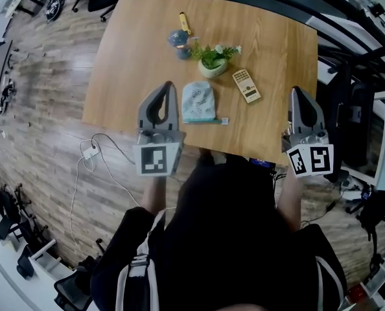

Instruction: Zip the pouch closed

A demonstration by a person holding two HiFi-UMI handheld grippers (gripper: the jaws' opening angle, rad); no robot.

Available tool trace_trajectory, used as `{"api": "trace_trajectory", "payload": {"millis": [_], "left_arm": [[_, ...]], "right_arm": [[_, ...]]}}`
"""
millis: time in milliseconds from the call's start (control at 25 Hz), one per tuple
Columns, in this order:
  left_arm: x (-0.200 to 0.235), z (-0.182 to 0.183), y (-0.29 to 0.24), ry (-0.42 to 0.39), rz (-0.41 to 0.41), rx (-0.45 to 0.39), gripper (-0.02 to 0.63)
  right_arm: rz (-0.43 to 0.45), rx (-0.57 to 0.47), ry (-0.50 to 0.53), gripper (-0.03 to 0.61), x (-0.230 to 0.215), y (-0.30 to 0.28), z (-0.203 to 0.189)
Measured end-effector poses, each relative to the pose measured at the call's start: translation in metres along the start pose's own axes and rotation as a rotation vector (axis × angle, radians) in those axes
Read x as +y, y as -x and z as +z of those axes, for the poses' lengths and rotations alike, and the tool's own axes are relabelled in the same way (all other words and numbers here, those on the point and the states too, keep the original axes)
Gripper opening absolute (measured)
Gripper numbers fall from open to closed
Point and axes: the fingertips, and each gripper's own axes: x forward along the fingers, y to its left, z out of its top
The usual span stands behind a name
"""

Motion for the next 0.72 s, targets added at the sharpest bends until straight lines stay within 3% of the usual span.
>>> {"api": "trace_trajectory", "payload": {"millis": [120,720], "left_arm": [[-0.001,0.005,-0.001,0.02,0.017,-0.004,-0.002],[-0.011,0.005,-0.001,0.025,0.017,0.027,-0.002]], "right_arm": [[-0.031,-0.021,0.04,0.012,-0.002,0.007,0.015],[-0.041,0.008,0.066,0.012,-0.012,0.004,0.014]]}}
